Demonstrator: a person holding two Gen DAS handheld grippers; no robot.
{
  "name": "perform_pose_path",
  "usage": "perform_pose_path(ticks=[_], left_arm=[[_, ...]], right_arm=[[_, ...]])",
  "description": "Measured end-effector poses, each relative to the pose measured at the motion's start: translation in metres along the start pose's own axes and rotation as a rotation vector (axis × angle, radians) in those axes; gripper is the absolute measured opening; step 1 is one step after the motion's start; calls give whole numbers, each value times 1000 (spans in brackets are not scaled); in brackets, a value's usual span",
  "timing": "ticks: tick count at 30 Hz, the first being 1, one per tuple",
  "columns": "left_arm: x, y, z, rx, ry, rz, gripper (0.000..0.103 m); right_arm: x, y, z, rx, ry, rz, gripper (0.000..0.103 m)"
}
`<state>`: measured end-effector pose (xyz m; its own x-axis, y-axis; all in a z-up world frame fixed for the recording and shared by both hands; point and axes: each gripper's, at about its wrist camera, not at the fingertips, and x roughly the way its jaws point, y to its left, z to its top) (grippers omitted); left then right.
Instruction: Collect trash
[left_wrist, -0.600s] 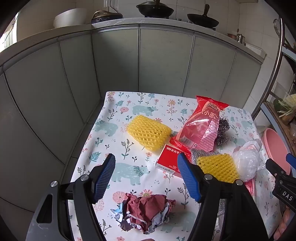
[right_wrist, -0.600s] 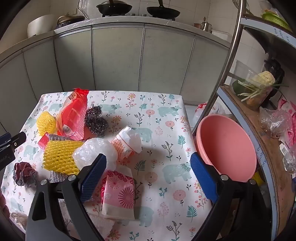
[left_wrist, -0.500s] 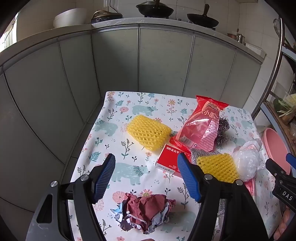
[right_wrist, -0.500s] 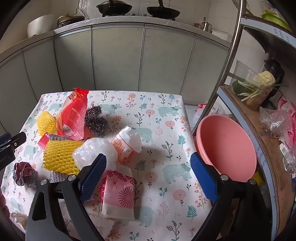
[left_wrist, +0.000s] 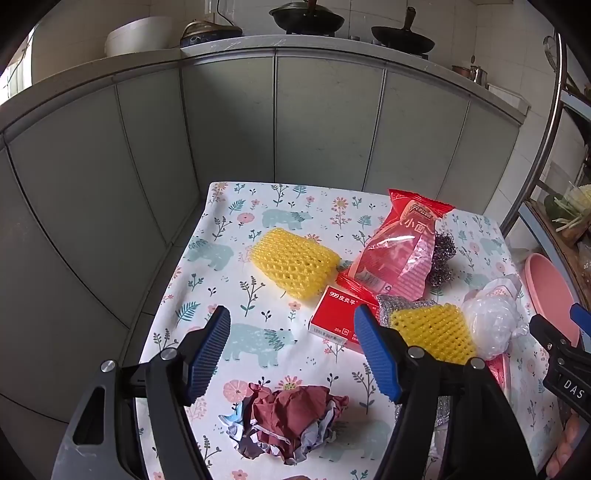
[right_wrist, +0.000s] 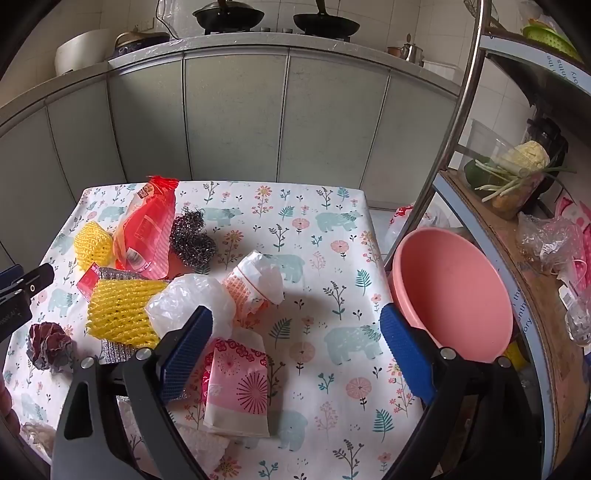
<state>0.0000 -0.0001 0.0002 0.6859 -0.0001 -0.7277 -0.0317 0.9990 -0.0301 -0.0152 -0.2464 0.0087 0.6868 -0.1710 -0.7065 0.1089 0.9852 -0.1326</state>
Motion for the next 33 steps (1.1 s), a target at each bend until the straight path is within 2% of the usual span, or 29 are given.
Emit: perform_pose_path(ticks=[33], left_arm=[[-2,-12,-2,11,2,4,69]], right_arm=[[-1,-6,-1,13,-5,6,93]])
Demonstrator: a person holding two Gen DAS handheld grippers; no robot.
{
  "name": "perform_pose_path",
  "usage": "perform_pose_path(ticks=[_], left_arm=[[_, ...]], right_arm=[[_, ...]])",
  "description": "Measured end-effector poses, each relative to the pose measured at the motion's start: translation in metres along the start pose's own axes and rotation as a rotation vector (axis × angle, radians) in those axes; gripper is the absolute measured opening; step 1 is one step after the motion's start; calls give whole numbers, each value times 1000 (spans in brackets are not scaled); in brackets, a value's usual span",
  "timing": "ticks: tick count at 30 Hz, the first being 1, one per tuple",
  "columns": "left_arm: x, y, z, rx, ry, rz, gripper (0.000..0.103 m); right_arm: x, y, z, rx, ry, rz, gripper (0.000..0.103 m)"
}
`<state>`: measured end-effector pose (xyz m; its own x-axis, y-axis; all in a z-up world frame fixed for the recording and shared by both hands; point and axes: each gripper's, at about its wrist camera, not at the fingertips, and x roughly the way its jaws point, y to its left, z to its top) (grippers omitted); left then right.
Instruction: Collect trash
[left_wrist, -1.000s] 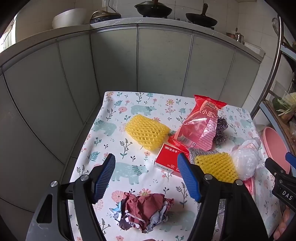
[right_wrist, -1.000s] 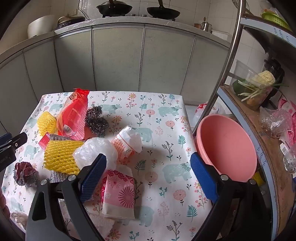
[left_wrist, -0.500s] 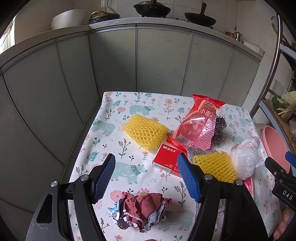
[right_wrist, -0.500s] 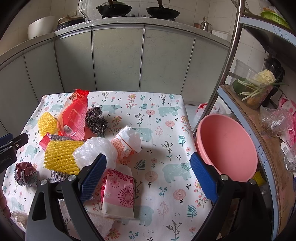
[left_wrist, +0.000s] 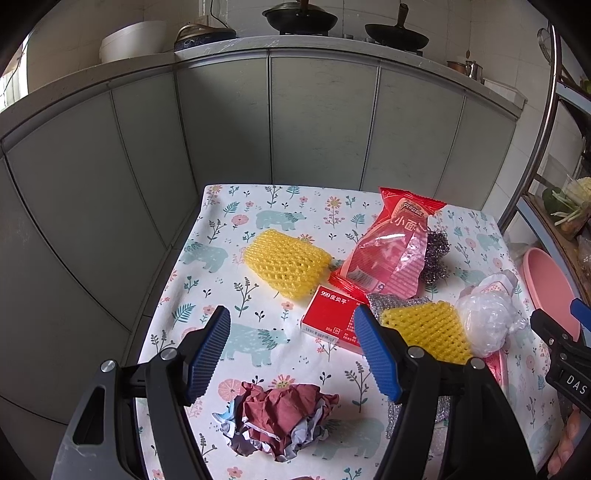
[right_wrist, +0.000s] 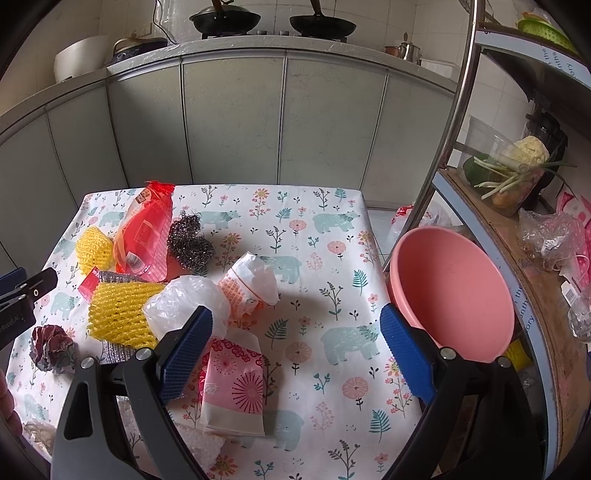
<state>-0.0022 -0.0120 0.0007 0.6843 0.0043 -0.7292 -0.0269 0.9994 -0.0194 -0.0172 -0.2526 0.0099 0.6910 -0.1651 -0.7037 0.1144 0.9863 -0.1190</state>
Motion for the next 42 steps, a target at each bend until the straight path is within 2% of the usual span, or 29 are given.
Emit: perform_pose_path(ticks=[42], left_arm=[[-5,-24,1,76,0,-5,69]], right_arm=[[1,-21,-5,52,-4,54,93]])
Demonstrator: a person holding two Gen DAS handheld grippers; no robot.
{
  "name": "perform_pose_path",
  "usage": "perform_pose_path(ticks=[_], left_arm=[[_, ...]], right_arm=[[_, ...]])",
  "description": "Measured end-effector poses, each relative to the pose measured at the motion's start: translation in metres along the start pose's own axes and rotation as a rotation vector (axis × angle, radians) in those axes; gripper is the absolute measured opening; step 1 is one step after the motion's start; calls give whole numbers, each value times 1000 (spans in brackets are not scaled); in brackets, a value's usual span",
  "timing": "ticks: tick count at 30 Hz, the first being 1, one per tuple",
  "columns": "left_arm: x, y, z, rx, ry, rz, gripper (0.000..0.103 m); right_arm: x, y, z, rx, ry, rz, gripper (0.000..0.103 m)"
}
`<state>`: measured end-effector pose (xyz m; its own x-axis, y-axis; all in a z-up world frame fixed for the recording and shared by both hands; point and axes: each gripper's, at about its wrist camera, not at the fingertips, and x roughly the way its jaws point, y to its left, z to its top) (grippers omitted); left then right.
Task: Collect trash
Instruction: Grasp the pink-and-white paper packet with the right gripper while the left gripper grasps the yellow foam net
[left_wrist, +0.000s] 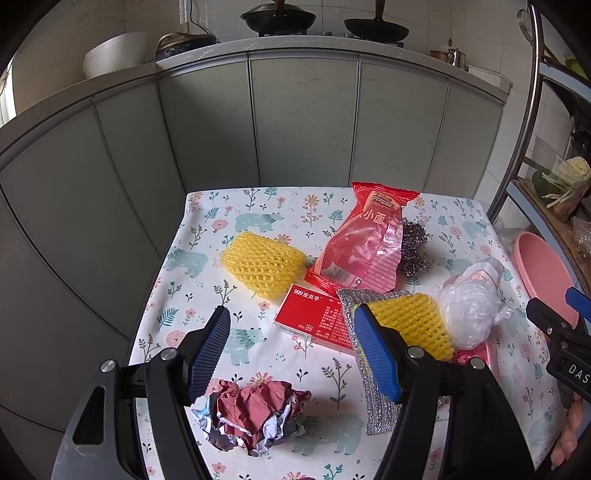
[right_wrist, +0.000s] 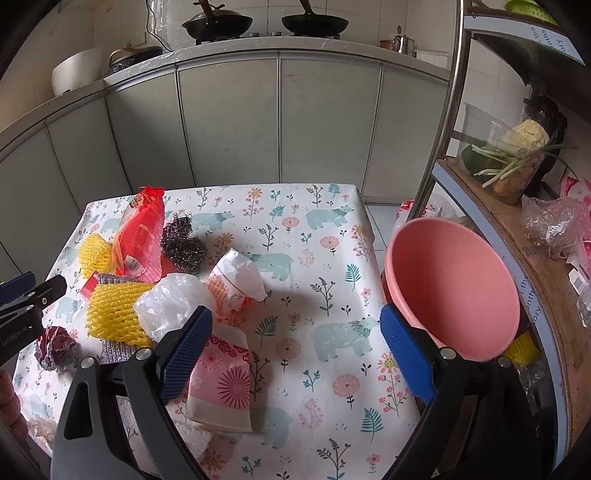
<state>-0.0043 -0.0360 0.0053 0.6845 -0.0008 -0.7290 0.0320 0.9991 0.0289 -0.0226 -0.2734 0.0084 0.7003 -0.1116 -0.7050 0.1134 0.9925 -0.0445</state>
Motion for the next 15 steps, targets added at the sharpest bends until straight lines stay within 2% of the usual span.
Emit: perform_pose_path(ticks=[15], left_arm=[[3,-10,-1,27,7,-14,69]], right_arm=[[3,-5,-2,8,7,31,93]])
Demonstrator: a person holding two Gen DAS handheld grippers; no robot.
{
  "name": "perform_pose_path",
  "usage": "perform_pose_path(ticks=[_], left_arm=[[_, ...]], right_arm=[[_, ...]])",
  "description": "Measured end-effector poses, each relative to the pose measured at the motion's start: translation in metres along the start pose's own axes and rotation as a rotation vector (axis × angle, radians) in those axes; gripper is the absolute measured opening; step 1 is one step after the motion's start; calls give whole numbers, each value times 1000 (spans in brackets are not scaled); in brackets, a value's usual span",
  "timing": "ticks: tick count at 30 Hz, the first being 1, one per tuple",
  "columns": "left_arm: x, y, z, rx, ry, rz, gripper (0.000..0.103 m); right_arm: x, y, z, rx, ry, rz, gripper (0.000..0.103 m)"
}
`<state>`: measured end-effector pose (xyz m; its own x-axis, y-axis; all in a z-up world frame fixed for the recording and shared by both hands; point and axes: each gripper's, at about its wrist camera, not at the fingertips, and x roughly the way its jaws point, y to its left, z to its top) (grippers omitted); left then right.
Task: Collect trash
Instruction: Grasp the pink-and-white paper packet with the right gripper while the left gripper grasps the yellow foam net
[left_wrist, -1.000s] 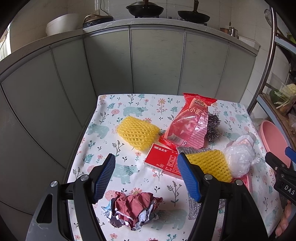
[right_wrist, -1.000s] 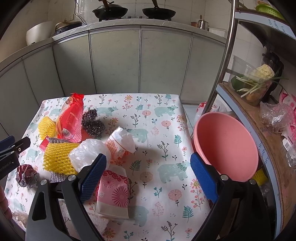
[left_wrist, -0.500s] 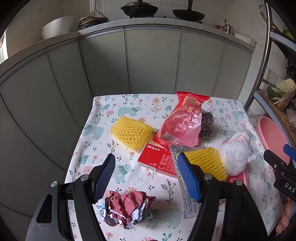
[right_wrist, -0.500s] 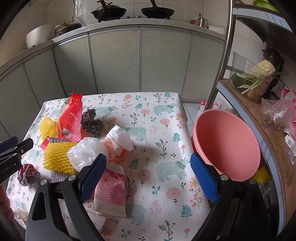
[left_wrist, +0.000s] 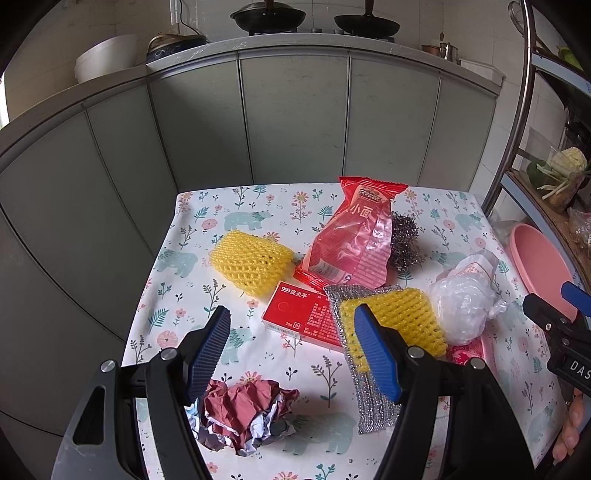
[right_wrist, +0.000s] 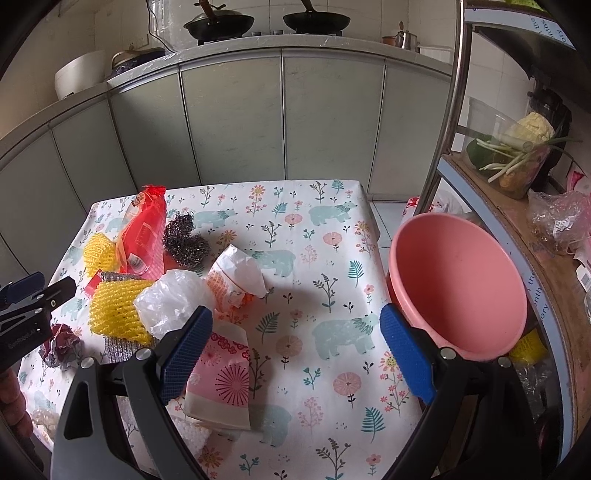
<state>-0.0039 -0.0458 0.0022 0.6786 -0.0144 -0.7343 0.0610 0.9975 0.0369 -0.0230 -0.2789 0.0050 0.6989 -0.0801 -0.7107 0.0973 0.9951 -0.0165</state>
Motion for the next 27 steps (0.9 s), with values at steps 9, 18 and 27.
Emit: perform_pose_path(ticks=[9,18,27], left_arm=[[3,-2,-1,6,11,-22,68],[0,-8,-8,74,-4,-94,68],[4,-30,-15,152,26,-228,61]], right_arm=[[2,-5,-1,6,15,35,92],[1,-15,-3,24,33,118,92],[4,-16,-10,-1,69,244,77]])
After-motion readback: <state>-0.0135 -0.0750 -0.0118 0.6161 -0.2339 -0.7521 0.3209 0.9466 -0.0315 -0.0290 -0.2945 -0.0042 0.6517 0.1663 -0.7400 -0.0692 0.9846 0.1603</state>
